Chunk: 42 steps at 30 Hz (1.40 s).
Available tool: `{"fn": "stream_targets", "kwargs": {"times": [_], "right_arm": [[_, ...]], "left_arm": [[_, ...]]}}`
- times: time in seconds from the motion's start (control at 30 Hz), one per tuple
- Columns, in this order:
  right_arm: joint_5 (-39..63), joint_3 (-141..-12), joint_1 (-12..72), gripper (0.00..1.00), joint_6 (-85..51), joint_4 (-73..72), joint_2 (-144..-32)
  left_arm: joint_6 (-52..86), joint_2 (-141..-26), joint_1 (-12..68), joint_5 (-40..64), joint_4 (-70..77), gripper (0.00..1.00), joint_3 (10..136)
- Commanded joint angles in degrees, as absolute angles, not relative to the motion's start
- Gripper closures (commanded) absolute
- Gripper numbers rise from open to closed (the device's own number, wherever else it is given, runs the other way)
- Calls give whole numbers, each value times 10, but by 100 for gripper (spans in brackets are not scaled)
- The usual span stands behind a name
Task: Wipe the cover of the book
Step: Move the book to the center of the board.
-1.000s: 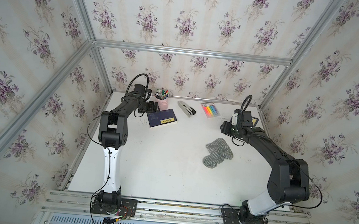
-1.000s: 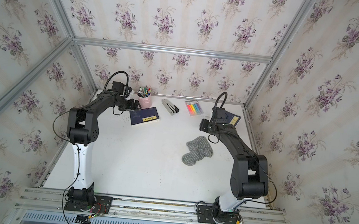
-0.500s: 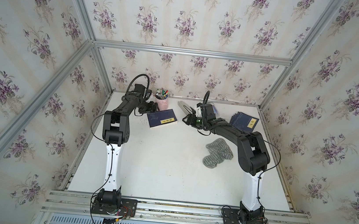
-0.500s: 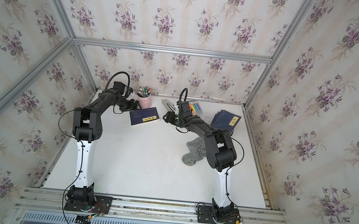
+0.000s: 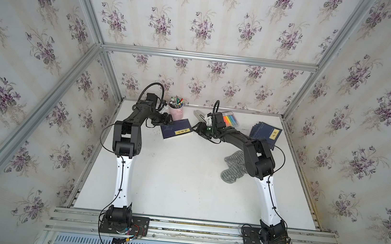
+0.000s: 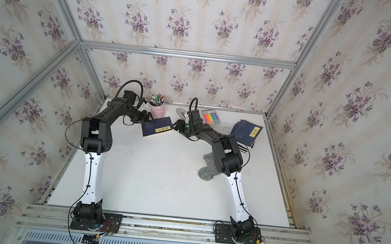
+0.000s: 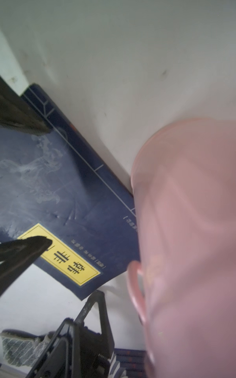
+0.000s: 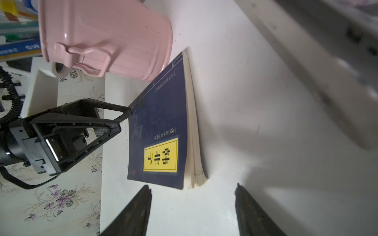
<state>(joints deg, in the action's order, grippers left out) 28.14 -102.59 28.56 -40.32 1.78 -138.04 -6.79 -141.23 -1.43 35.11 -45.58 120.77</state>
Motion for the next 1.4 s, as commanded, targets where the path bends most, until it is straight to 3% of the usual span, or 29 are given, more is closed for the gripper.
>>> {"fn": "stream_targets", "kwargs": {"times": [0.0, 0.33, 0.43, 0.57, 0.8, 1.37], "right_arm": [[297, -1028, 287, 34, -398, 31, -1386], [298, -1002, 288, 34, -364, 49, -1377], [292, -996, 288, 34, -363, 48, -1375], [301, -989, 290, 34, -367, 36, -1372], [304, -991, 298, 34, -370, 33, -1369], [330, -1000, 304, 35, -387, 22, -1385]], "left_arm": [[-93, -1399, -8, 400, -522, 22, 1183], [-77, -1280, 28, 457, -461, 25, 996], [-52, -1241, 32, 411, -420, 26, 958], [-11, -1193, 30, 278, -307, 23, 905], [10, -1301, 20, 239, -395, 20, 1058], [40, -1367, 9, 172, -439, 14, 1170]]}}
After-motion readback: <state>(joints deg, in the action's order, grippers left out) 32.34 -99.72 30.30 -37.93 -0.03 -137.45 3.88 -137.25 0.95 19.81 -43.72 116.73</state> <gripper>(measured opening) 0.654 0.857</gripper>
